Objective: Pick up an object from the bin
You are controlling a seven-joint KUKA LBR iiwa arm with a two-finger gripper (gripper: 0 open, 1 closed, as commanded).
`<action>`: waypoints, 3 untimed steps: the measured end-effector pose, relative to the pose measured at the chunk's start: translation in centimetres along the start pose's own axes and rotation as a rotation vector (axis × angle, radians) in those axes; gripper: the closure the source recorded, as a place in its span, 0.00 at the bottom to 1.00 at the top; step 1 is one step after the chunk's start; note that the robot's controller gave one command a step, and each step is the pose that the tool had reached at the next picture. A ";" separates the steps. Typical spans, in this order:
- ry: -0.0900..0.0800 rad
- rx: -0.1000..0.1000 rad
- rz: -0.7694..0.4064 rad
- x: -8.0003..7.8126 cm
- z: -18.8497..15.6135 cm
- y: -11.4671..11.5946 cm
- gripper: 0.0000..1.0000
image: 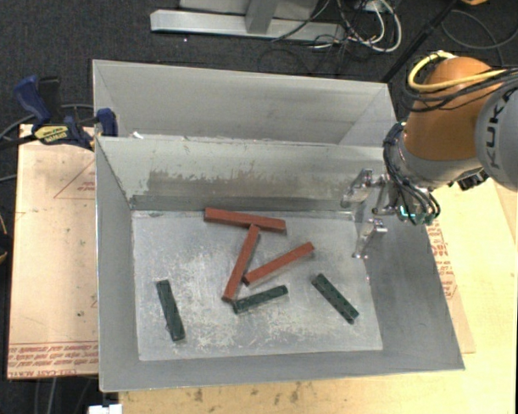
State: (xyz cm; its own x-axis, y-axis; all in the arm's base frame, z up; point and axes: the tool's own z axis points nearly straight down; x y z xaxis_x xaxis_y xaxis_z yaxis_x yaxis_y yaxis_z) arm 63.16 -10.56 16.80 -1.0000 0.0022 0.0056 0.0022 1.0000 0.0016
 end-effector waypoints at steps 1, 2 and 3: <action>-0.007 0.001 -0.002 -0.2 -0.4 0.0 0.00; -0.020 0.003 -0.069 2.5 7.9 5.6 1.00; -0.011 0.002 -0.069 2.7 8.1 5.6 0.00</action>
Offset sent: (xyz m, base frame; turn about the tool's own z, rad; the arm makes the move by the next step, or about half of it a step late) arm -0.0303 0.0559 -0.0847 -0.0685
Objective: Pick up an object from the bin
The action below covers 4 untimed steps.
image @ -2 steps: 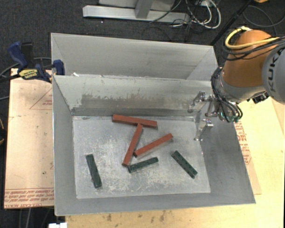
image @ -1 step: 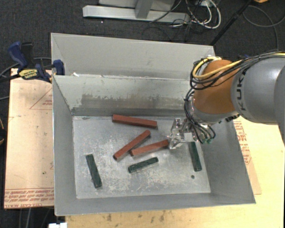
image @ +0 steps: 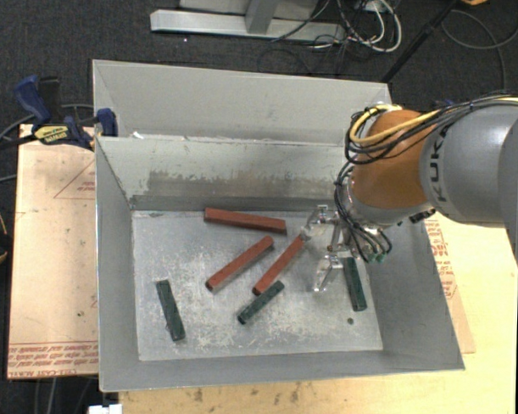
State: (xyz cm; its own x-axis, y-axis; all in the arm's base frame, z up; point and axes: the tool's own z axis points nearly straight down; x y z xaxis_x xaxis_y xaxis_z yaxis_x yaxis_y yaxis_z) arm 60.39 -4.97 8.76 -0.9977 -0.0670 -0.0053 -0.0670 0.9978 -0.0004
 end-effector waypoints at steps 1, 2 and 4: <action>-0.003 0.000 0.000 -0.1 0.0 0.0 0.00; -0.019 -0.001 -0.099 -1.9 0.8 8.0 1.00; 0.001 -0.001 -0.069 -1.5 -20.2 9.4 1.00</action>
Offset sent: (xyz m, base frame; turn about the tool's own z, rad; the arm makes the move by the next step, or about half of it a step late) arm 0.0062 0.0804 -0.0176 -0.0985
